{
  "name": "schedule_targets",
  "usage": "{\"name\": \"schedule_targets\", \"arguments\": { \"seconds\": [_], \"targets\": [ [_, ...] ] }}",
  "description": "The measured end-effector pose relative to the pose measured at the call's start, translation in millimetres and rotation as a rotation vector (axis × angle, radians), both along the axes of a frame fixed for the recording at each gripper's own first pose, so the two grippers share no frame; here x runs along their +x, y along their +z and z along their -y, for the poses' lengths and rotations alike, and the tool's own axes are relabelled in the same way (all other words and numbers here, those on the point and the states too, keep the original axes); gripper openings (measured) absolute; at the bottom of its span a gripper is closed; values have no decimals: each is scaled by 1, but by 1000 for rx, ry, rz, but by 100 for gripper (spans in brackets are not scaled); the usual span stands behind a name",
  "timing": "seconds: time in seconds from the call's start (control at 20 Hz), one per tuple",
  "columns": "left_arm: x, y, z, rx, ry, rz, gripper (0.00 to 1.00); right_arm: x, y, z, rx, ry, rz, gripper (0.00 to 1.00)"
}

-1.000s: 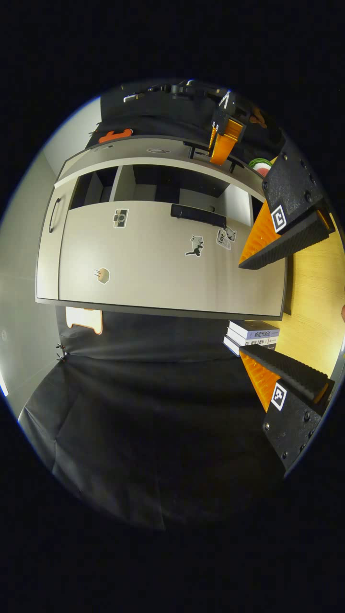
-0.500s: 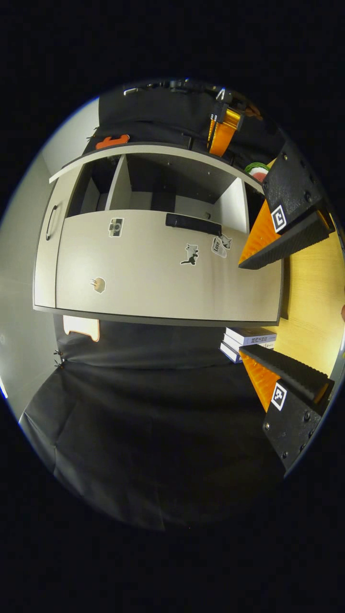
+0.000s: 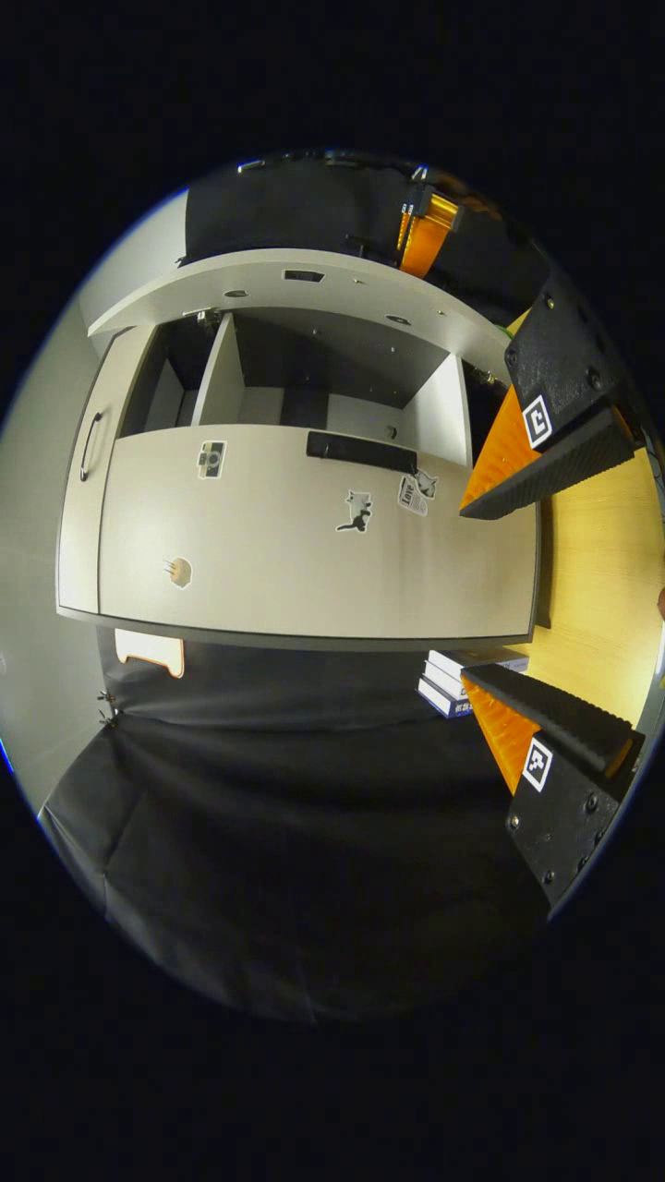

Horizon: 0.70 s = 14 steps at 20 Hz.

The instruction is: Open the right door of the double-door shoe cabinet with the right hand, and open the left door with the left hand.

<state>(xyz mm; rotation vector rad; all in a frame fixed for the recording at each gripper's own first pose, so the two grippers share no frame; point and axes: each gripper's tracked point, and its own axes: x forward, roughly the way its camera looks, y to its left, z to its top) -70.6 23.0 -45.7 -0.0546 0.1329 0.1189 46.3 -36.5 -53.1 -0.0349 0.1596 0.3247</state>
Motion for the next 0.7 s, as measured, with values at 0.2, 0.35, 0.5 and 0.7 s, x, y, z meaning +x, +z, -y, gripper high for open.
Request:
{"name": "schedule_targets", "arguments": {
  "seconds": [0.2,0.35,0.5,0.7],
  "targets": [
    [2,-4,11,4,-34,-10,98,-1,1,12,6,-61,3,16],
    [6,-6,19,-5,-59,-15,98,-4,1,16,21,-108,-1,15],
    [8,-6,28,-6,-84,-15,98,-4,-3,30,-13,-163,-8,14],
    [10,-11,33,-11,-100,-23,96,-11,-6,43,-17,-230,-40,14]
  ]
}}
